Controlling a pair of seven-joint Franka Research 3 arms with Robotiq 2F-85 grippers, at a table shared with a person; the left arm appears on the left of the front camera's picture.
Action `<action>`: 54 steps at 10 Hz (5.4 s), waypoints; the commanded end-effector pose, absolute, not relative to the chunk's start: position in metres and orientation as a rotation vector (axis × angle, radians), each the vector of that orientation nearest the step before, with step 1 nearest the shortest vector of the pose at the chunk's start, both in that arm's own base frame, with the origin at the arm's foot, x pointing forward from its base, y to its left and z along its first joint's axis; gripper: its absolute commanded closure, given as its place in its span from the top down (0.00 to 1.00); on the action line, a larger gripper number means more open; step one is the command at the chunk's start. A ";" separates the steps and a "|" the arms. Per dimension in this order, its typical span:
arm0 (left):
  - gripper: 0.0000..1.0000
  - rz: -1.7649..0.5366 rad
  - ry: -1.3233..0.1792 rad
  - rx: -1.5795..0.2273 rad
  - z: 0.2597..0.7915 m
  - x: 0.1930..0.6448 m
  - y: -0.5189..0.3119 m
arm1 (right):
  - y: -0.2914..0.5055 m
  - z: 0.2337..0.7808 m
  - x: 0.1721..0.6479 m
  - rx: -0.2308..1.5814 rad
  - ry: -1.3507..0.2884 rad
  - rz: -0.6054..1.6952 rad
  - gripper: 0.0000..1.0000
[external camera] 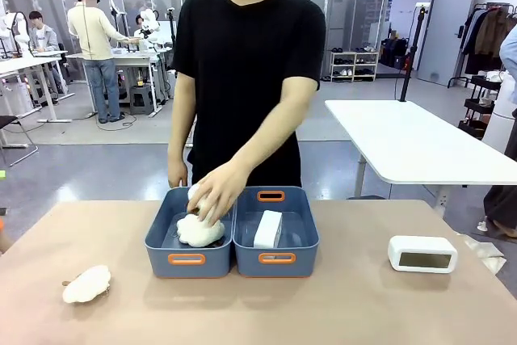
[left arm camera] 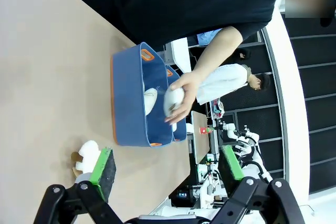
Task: Sort the digital clocks into the basket.
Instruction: Pick up the Digital clock from the table and place it into the empty Plastic storage basket.
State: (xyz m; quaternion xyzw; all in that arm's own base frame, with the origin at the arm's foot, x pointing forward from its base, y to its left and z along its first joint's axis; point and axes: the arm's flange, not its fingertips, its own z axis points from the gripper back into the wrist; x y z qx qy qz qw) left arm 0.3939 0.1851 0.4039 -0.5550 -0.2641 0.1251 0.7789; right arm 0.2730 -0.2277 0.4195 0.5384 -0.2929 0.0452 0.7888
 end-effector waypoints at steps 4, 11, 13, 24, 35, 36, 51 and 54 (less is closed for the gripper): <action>1.00 0.269 -0.574 -1.207 0.404 0.394 0.185 | -0.228 0.421 0.274 1.166 -0.646 0.109 1.00; 1.00 0.269 -0.574 -1.207 0.404 0.394 0.185 | -0.120 0.454 0.376 0.172 -0.698 1.292 1.00; 1.00 0.269 -0.574 -1.207 0.404 0.394 0.185 | -0.084 0.453 0.382 0.109 -0.676 1.457 1.00; 1.00 0.269 -0.574 -1.207 0.404 0.394 0.185 | -0.044 0.395 0.473 0.064 -0.346 1.442 1.00; 1.00 0.269 -0.574 -1.207 0.404 0.394 0.185 | -0.035 0.320 0.508 0.054 -0.202 1.470 0.15; 1.00 0.269 -0.574 -1.207 0.404 0.394 0.185 | -0.035 0.321 0.508 0.049 -0.197 1.470 0.00; 1.00 0.269 -0.574 -1.207 0.404 0.394 0.185 | 0.233 0.461 0.539 0.207 -0.466 1.542 0.00; 1.00 0.269 -0.574 -1.207 0.404 0.394 0.185 | 0.249 0.432 0.539 0.267 -0.454 1.514 0.00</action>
